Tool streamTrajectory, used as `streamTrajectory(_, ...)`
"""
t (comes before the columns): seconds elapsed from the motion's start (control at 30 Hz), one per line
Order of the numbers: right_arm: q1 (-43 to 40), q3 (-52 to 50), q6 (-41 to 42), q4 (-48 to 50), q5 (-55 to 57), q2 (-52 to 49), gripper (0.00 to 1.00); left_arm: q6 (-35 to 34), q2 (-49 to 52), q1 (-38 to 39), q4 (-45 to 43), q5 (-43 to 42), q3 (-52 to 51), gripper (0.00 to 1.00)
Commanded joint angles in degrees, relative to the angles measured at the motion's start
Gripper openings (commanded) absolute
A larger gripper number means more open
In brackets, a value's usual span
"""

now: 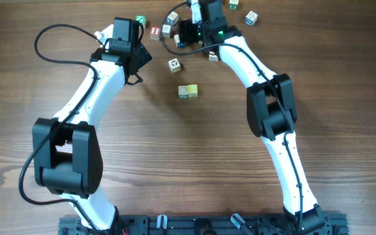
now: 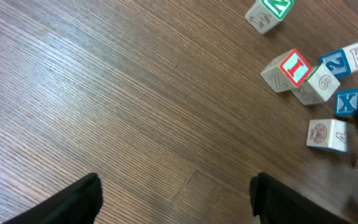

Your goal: Form a horizontal line

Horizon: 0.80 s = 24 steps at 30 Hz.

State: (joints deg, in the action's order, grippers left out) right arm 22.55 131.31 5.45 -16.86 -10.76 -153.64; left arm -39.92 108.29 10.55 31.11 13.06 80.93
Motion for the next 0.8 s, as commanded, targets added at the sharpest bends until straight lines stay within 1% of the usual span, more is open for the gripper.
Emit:
streamTrajectory(0.0,0.2,1.1,-4.0,0.1,-0.2,2.1,0.82,-1.3,-1.3,0.2,0.0,2.0,-0.1,0.86)
streamTrajectory(0.07,0.2,1.1,-4.0,0.7,0.3,2.1,0.81,-1.3,-1.3,0.2,0.0,1.9,-0.1,0.90)
streamTrajectory(0.23,0.5,1.1,-6.8,5.0,0.5,1.5,0.74,-1.3,-1.3,0.2,0.0,1.8,-0.1,0.96)
streamTrajectory(0.33,0.7,1.1,-6.8,6.0,2.5,0.2,0.72,-1.3,-1.3,0.2,0.0,1.8,-0.1,1.00)
streamTrajectory(0.53,0.7,1.1,-6.8,6.3,2.9,-0.7,0.68,-1.3,-1.3,0.2,0.0,1.8,-0.1,1.00)
streamTrajectory(0.77,0.7,1.1,-5.2,8.6,2.7,-1.8,0.66,-2.8,-1.3,0.2,0.0,1.3,-0.1,1.00)
